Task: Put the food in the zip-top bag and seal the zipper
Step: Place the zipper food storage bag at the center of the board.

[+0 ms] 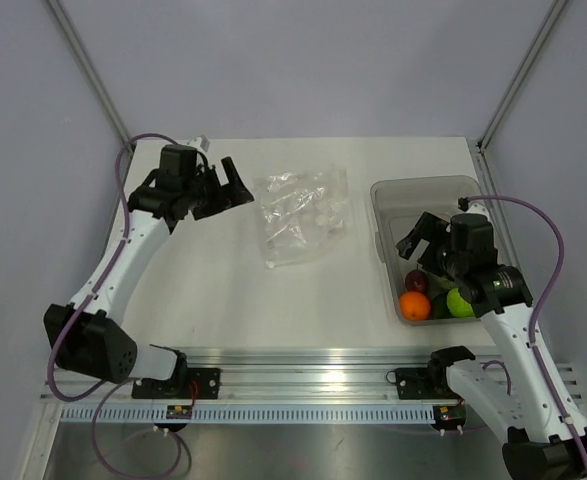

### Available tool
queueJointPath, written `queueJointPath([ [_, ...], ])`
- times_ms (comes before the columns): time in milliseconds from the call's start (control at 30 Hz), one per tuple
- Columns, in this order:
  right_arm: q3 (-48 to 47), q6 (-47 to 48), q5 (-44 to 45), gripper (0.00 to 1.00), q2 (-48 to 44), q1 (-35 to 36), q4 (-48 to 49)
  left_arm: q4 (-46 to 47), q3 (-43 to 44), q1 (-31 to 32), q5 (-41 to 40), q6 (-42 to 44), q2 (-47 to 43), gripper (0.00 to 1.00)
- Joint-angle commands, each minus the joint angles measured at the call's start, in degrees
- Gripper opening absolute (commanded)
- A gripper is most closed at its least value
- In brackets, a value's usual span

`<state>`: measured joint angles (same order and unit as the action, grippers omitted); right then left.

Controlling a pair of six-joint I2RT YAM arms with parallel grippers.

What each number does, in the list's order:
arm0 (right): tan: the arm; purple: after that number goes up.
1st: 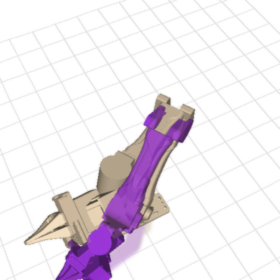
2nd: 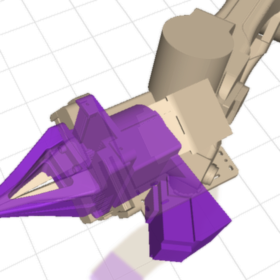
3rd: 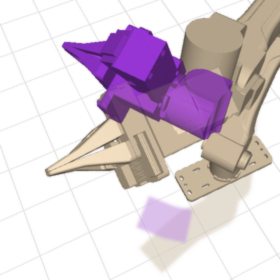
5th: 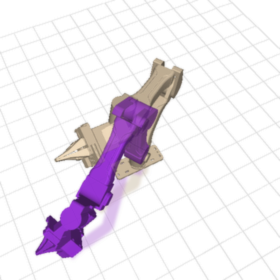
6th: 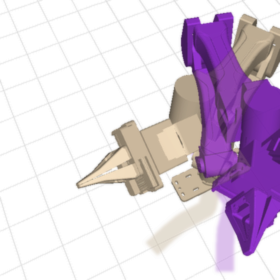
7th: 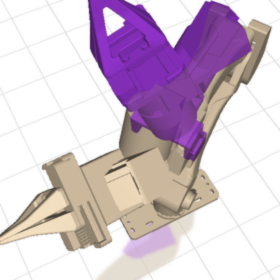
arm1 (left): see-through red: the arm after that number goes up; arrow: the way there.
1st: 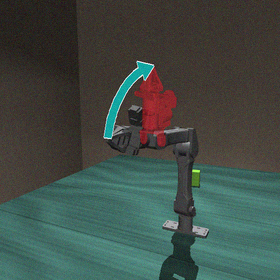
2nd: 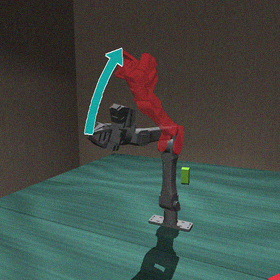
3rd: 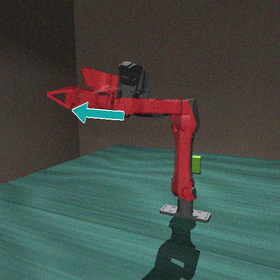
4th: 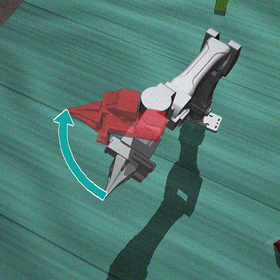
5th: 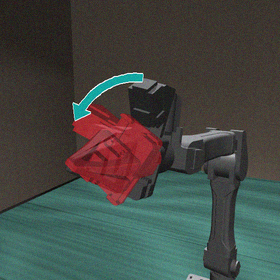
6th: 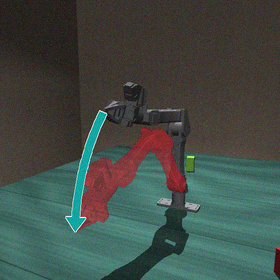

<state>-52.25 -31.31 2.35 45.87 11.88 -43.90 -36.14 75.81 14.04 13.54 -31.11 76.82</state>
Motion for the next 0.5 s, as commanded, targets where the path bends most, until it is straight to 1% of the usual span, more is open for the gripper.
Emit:
queueJointPath([
  [0, 0.13, -0.16, 0.46, 0.99, -1.83, -0.01, -1.89, -5.43, 1.27, 1.85, -7.62, 4.39, 0.45, 0.93],
  [67, 0.65, -0.24, 0.37, 0.99, -2.44, -0.01, -2.33, -4.91, 0.39, 4.05, -10.8, 7.97, -1.4, 0.88],
  [100, 1.01, -0.59, 0.37, 0.99, -2.71, -0.01, -2.42, -4.99, 0.39, 6.32, -12.64, 9.3, -2.62, 0.86],
  [167, 1.45, -0.86, -0.06, 0.99, -2.71, -0.01, -2.07, -6.04, 0.56, 8.62, -15.1, 12.11, -3.08, 0.81],
  [200, 1.62, -1.29, -0.67, 0.99, -2.45, -0.01, -1.98, -6.66, 0.83, 11.42, -17.82, 13.26, -2.99, 0.79],
  [267, 1.62, -1.47, -1.2, 0.99, -2.01, -0.01, -1.63, -7.36, 0.66, 14.24, -19.77, 16.78, -2.55, 0.77],
  [300, 1.62, -1.73, -1.73, 0.99, -1.57, -0.01, -1.45, -7.54, 0.57, 17.39, -20.3, 18.01, -2.29, 0.76],
  [367, 1.54, -1.91, -2.09, 0.99, -1.13, -0.01, -1.01, -7.72, 0.83, 20.92, -20.66, 21.25, -0.62, 0.76],
  [400, 1.54, -2.09, -2.17, 0.99, -0.7, 0.07, -0.58, -7.72, 1.09, 24.85, -22.14, 22.4, 0.08, 0.77],
  [433, 1.54, -2.18, -2.17, 0.99, -0.69, -0.01, -0.31, -7.63, 1.44, 26.72, -23.46, 24.41, 2.18, 0.78],
  [467, 1.45, -2.44, -2.09, 0.99, -0.52, -0.01, -0.31, -7.63, 1.71, 30.13, -25.82, 25.39, 3.24, 0.79],
])
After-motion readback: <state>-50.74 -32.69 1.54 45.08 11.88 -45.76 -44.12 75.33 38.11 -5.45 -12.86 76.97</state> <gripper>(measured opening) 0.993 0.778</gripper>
